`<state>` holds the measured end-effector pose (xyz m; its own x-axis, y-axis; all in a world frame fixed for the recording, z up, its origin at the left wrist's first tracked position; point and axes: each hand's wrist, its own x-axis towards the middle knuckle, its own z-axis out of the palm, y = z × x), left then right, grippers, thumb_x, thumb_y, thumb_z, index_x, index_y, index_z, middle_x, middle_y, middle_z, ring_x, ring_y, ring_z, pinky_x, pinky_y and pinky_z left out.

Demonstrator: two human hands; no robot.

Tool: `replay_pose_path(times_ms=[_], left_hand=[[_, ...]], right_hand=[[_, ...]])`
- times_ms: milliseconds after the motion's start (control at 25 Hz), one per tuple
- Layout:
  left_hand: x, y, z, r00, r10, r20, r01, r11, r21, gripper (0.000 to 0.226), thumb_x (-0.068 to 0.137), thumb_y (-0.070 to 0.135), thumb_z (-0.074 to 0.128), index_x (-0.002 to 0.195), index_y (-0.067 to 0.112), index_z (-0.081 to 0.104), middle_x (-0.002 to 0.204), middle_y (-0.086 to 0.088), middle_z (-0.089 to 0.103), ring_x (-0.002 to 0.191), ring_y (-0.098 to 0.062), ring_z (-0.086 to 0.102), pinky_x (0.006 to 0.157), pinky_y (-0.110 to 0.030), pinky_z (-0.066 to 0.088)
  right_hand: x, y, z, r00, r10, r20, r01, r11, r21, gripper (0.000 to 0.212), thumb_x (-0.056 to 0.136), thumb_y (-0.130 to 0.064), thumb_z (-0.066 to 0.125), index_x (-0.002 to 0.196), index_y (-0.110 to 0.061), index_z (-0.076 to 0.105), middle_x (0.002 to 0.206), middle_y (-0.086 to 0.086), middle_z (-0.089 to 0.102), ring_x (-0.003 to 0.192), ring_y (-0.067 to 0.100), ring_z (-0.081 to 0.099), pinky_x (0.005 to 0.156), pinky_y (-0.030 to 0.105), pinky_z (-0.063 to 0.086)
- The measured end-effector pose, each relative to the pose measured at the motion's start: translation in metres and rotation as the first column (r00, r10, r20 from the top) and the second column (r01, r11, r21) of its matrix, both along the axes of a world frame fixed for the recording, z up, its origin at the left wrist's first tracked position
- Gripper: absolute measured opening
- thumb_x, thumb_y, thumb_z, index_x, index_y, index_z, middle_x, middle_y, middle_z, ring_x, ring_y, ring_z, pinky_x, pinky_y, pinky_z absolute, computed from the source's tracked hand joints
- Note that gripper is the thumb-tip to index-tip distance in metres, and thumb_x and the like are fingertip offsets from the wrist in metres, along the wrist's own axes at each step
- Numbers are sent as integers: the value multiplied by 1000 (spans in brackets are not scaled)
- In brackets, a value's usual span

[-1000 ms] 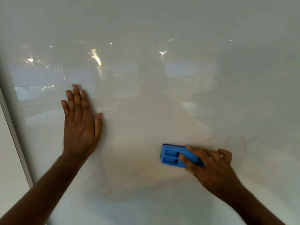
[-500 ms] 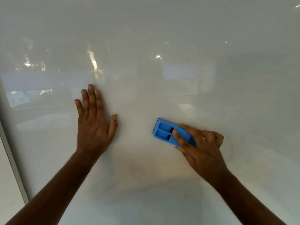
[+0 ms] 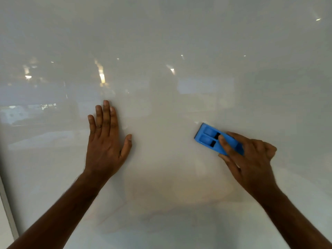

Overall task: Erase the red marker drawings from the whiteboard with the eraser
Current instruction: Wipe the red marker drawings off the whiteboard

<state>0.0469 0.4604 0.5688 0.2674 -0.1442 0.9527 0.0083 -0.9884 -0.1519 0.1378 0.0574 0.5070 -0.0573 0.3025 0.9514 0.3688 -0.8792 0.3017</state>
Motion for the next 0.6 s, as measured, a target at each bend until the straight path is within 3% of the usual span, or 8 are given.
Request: replay_pose_path(times_ms=[120,360,480,600], left_hand=[[6,-16,3,1000,-9,20,9,1000,-10,85,110,43,40,171,-7,8,181,-23,-1,169,-40,-5,138,-53,-3],[13,-37,0,1000,-16,5,16,1000,8,85,110,44,39,171,-6,7,181,-22,-2,169,-38,-6,138,-51,-4],[14,-44,-2,1000,-12,0,12,1000,1,85,110,44,39,171,-5,5,182,-21,-4,170,-38,-7,138,-50,-4],[15,-50,-3,1000,-12,-2,12,1000,3,86,110,44,40,171,-6,5,181,-22,-4,169,-39,-7,138,-51,-4]], right_hand=[[-5,27,-4,998,54,-21,-53,998,31,44,109,-46,49,150,-30,49,139,10,65,91,33,57,84,48,36],[1,-15,-67,999,-51,-1,50,976,-214,49,106,-51,56,152,-39,46,140,4,66,108,25,55,86,49,40],[10,-56,-64,996,-84,-8,82,984,-157,44,109,-49,50,151,-37,48,138,6,67,97,30,59,85,51,41],[20,-86,-37,996,-70,-62,70,998,7,46,109,-44,49,153,-30,48,145,10,59,93,36,57,85,54,38]])
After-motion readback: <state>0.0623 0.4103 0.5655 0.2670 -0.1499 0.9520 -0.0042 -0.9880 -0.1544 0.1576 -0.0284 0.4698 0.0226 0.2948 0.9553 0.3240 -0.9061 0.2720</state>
